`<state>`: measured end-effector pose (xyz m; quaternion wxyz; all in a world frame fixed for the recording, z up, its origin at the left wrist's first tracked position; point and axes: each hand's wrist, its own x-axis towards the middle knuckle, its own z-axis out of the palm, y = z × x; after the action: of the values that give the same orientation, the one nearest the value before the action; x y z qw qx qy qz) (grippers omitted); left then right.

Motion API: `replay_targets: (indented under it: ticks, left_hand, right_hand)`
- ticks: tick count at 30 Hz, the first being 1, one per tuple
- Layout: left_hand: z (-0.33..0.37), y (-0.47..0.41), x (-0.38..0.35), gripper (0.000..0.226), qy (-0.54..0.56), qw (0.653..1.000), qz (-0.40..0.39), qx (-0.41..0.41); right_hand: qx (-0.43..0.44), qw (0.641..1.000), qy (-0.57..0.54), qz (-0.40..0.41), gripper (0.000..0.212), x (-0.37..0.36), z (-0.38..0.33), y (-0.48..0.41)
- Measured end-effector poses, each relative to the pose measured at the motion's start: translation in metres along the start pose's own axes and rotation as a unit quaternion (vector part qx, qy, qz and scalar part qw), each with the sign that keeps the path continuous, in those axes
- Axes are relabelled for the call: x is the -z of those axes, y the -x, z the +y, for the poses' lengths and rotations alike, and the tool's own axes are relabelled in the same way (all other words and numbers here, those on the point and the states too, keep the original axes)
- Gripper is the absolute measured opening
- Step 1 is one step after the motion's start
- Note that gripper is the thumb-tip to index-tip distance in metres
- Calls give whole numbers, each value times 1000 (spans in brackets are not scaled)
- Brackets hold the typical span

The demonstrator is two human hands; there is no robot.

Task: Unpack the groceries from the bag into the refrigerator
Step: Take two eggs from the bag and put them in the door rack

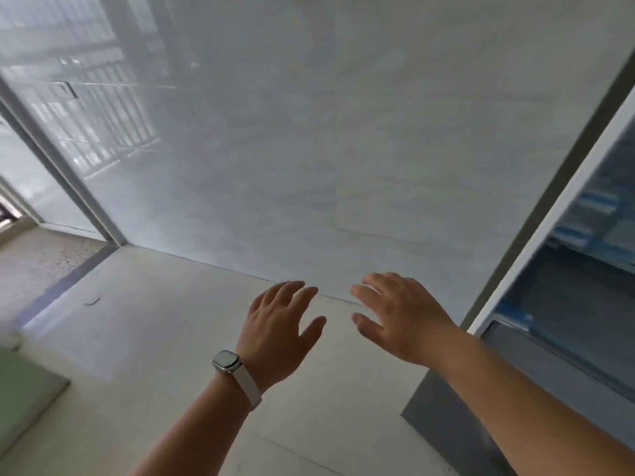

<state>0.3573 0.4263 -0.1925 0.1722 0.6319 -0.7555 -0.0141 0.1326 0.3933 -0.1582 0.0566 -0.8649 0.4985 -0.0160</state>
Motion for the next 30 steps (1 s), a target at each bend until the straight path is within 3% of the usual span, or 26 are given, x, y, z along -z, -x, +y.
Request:
replay_targets:
  ticks: [7,15,25,30]
  left_hand:
    - [-119,92,53,57,-23,992,47,118]
    - [-206,195,100,59,-39,950,103,294]
    - [-256,276,129,60,-86,872,98,471]
    - [-278,285,145,59,-111,825,111,543]
  right_hand:
    - [136,990,22,-13,59,-15,-143,-70]
    - [320,946,39,-19,74,-22,-293,-129]
    - [510,858,32,-53,73,-47,-428,-186]
    - [589,806,9,-66,56,-50,-485,-222]
